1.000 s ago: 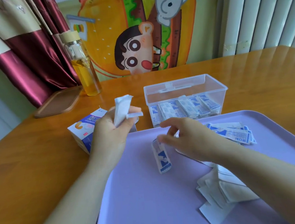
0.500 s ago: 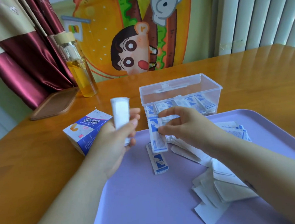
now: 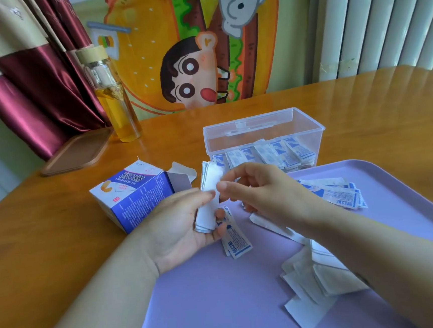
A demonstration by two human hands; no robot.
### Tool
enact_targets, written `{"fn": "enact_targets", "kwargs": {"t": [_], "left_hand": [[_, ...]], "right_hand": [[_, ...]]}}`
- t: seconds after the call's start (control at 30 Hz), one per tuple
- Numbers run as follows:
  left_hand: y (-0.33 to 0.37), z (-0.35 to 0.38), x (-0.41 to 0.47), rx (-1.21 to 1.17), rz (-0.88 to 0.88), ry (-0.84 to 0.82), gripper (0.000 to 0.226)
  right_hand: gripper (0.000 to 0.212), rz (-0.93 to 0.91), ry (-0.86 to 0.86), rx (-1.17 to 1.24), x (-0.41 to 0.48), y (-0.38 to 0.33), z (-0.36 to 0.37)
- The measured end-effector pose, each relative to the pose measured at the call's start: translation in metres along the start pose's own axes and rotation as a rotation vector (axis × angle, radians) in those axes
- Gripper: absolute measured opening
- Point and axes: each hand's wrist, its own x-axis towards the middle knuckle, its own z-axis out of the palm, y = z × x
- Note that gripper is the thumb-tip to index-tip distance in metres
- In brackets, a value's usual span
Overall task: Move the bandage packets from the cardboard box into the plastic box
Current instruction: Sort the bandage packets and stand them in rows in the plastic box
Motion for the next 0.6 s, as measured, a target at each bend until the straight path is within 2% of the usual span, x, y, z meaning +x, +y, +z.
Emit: {"fn": "enact_targets", "kwargs": {"t": [0.07, 0.23, 0.4, 0.47, 0.6], "left_hand": [[-0.003, -0.001, 0.000, 0.126, 0.051, 0.030, 0.023], [-0.010, 0.002, -0.001, 0.339, 0.094, -0.031, 0.021], [-0.011, 0.004, 0.000, 0.283, 0.101, -0.089, 0.027], [-0.011, 0.005, 0.001, 0.271, 0.115, -0.084, 0.034], [-0.011, 0.003, 0.004, 0.225, 0.164, -0.062, 0.034]], "right_hand": [[0.026, 0.020, 0.007, 0.054, 0.000, -0.001, -0.002], [0.035, 0.049, 0.014, 0.090, -0.001, 0.000, -0.004], [0.030, 0.102, 0.024, 0.137, 0.001, 0.002, -0.006], [0.025, 0.130, 0.015, 0.195, 0.002, 0.003, -0.008], [0.012, 0.159, 0.002, 0.244, 0.004, 0.006, -0.009]]}}
